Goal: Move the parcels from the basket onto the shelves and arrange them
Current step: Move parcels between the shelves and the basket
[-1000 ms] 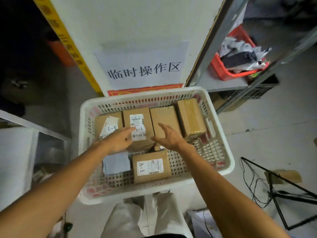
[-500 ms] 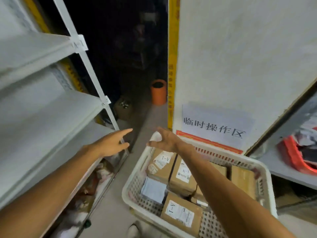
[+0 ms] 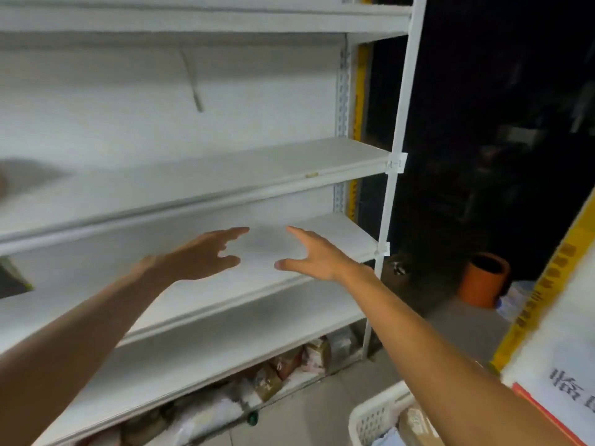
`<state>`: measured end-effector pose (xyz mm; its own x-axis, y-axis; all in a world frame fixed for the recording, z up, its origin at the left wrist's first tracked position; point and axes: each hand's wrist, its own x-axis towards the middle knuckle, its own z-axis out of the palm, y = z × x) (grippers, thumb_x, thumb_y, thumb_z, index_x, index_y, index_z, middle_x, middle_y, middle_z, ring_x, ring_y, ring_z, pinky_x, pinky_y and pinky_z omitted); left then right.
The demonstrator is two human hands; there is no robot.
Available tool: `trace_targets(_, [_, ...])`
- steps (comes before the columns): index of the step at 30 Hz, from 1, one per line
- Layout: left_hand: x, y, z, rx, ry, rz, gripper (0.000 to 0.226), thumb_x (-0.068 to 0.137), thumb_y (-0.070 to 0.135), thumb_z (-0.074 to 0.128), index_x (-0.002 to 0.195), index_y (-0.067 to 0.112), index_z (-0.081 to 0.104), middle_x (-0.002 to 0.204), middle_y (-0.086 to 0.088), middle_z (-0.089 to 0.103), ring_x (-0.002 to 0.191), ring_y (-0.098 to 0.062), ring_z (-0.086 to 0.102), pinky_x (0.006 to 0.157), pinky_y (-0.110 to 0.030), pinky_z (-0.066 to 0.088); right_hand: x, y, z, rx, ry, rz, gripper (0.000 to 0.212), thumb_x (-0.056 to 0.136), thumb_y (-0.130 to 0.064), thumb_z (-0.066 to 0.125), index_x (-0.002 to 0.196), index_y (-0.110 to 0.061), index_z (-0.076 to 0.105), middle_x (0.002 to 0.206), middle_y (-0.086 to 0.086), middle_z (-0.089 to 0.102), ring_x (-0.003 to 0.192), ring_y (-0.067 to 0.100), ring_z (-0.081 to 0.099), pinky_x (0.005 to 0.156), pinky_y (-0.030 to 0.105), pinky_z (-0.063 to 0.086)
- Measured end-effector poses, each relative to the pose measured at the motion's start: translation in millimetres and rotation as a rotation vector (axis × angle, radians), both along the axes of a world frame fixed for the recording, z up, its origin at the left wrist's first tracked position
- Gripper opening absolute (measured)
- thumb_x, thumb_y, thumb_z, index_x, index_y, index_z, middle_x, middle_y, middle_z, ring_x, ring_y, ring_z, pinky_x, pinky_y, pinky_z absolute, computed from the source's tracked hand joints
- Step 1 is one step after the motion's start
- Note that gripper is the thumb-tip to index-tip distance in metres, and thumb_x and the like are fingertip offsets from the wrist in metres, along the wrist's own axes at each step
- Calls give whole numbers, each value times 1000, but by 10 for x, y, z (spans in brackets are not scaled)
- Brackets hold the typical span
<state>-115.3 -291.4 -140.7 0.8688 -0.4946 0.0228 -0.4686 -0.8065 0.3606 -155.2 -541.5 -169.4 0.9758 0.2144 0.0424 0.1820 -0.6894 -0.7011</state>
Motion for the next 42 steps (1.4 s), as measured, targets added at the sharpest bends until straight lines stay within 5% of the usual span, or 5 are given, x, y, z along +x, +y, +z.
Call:
trace_targets(10, [-236, 2031, 815, 19, -244, 278, 47, 91, 25, 63, 136, 27, 50, 132, 4, 57, 96, -9, 62, 84, -23, 42, 586, 1936, 900, -52, -259, 287, 78, 84, -51, 69, 149, -24, 36, 155, -1, 32, 140, 16, 33, 106, 21, 24])
trace_targets(15, [-418, 2843, 1017, -21, -272, 413, 49, 92, 23, 61, 139, 24, 46, 136, 0, 54, 98, -12, 65, 91, -26, 48, 746, 2793, 1067, -43, -270, 368, 81, 83, -52, 69, 151, -27, 32, 154, 2, 35, 137, 21, 41, 112, 37, 35])
trace_targets(24, [-699, 4085, 1070, -2, -250, 590, 42, 91, 16, 63, 132, 18, 54, 130, 0, 58, 97, -12, 63, 75, -12, 47, 953, 4322, 1194, -101, -316, 556, 70, 86, -48, 68, 145, -22, 42, 152, 8, 37, 139, 24, 35, 113, 35, 31])
trace_targets(34, [-537, 5101, 1109, -3, -262, 792, 52, 90, 18, 64, 138, 26, 46, 141, -2, 49, 127, -24, 49, 102, -36, 42, 1622, 5438, 1223, -24, -320, 653, 76, 85, -50, 67, 149, -28, 34, 156, 6, 32, 139, 26, 35, 108, 40, 36])
trace_targets(42, [-1, 5704, 1488, 31, -298, 918, 55, 93, 24, 60, 144, 27, 37, 145, -4, 45, 126, -23, 49, 93, -29, 43, 2471, 6098, 1590, 78, -350, 642, 72, 86, -49, 67, 148, -27, 37, 153, 7, 37, 134, 25, 41, 103, 34, 38])
